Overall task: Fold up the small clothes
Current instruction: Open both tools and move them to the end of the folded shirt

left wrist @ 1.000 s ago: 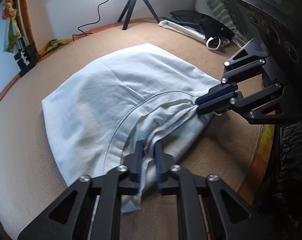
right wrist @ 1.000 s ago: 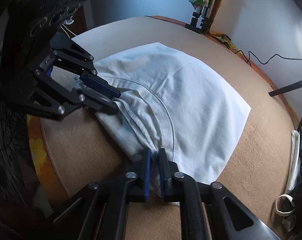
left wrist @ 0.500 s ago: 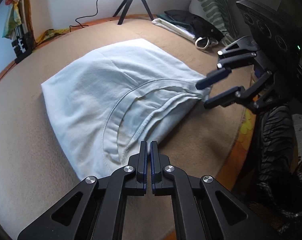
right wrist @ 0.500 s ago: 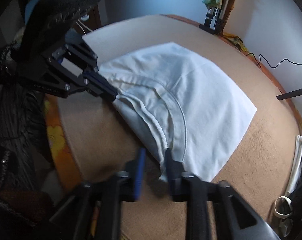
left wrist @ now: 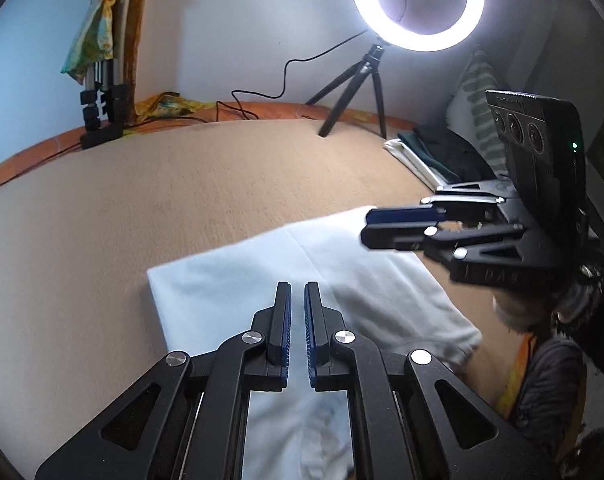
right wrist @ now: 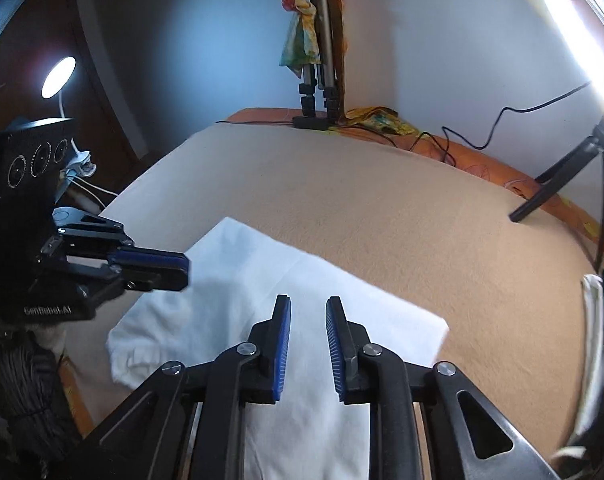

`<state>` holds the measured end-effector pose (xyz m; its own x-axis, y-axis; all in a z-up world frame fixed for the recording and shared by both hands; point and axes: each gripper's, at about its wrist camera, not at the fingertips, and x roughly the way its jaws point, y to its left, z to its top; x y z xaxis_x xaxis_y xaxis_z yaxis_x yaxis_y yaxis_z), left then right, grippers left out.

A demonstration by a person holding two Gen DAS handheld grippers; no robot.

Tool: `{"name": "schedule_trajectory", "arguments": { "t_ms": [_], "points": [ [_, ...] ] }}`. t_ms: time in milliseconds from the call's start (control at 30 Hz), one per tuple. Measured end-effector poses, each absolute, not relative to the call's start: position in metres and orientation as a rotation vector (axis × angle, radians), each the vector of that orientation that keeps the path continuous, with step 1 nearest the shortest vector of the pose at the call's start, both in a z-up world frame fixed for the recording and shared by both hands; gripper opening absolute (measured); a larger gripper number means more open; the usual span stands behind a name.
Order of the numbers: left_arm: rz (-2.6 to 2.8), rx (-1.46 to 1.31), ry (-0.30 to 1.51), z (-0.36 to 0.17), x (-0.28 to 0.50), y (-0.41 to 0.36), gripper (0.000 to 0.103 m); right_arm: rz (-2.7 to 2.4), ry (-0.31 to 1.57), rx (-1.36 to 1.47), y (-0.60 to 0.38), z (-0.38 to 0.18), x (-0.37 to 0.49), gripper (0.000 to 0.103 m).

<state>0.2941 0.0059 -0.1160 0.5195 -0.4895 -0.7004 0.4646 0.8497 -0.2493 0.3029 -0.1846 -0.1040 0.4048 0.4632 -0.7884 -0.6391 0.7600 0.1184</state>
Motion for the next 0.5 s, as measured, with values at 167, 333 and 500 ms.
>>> {"name": "schedule_trajectory", "arguments": {
  "t_ms": [167, 333, 500],
  "points": [
    [-0.56, 0.073, 0.918, -0.15, 0.309, -0.006, 0.005, 0.705, 0.974, -0.243, -0.166, -0.133, 0.325, 0.018],
    [-0.566, 0.052, 0.918, -0.159, 0.303, 0.004, 0.006, 0.71, 1.03, -0.23, -0.176, -0.148, 0.333, 0.017],
    [-0.551, 0.026, 0.906, -0.145, 0.28, 0.021, 0.006, 0.697, 1.012, -0.08, -0.212, -0.132, 0.34, 0.026]
  ]
}}
